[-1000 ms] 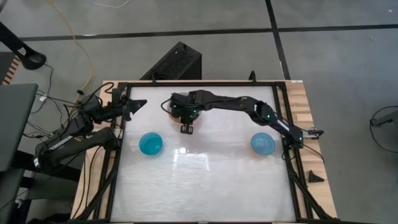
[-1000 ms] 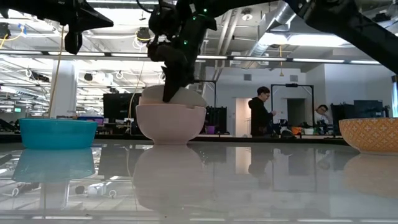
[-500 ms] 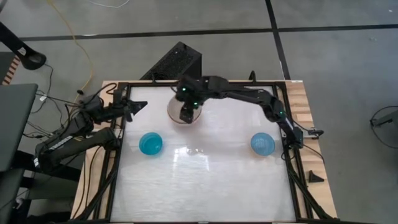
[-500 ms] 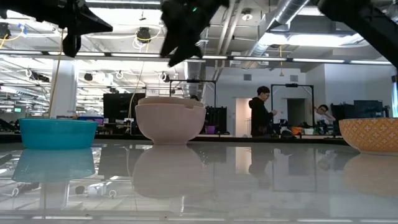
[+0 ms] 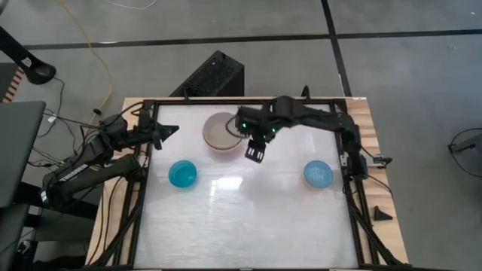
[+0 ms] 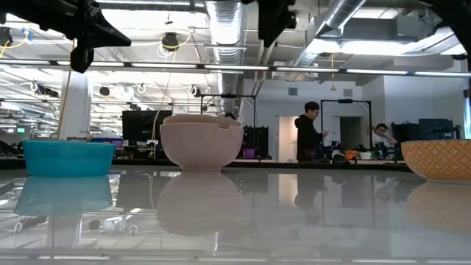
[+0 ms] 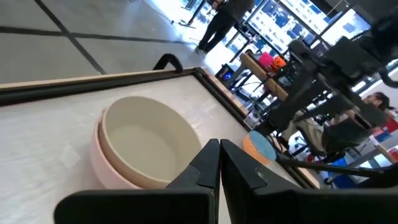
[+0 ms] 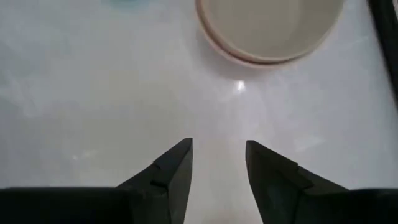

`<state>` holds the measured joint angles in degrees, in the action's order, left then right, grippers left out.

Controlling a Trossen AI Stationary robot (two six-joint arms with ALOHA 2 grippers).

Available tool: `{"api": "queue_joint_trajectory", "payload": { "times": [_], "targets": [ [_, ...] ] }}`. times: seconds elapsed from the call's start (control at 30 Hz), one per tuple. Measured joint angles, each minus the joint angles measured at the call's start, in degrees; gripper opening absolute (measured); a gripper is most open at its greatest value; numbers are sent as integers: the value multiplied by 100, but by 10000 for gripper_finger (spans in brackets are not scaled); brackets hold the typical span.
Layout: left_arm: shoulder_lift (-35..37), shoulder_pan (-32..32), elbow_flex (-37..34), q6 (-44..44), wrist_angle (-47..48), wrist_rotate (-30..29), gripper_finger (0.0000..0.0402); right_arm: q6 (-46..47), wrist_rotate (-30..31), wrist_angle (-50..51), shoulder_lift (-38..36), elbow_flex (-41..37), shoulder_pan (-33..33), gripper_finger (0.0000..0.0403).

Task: Nest bowls inside each other
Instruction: Stack the blue patterned bowl on the off white bowl

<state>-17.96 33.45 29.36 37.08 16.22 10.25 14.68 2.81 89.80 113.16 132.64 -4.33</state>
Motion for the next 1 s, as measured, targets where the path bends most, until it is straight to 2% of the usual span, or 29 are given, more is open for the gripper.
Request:
{"api": "queue_joint_trajectory", "payload": {
  "times": [0.17,0.37,0.47,0.57,0.7,0.87,1.0],
  "targets": [
    [-2,0,0,0,167,270,0,877,65,-5,-614,-914,628,176],
    [-4,-2,2,7,345,783,0,2590,777,-1008,-1932,-3273,1569,176],
    [-2,-2,2,-24,425,821,0,3528,1063,-2006,-2896,-4662,2040,176],
    [-4,-2,2,-94,420,794,0,4432,1537,-3464,-3861,-6099,2400,176],
    [-4,-1,2,-95,392,732,0,4889,1998,-5041,-4983,-7741,2643,175],
    [-44,-2,2,66,379,773,0,5560,1985,-5224,-5721,-9048,2603,175],
    [-42,-2,2,255,364,891,0,5852,1856,-4992,-6090,-9420,2614,175]
  ]
}}
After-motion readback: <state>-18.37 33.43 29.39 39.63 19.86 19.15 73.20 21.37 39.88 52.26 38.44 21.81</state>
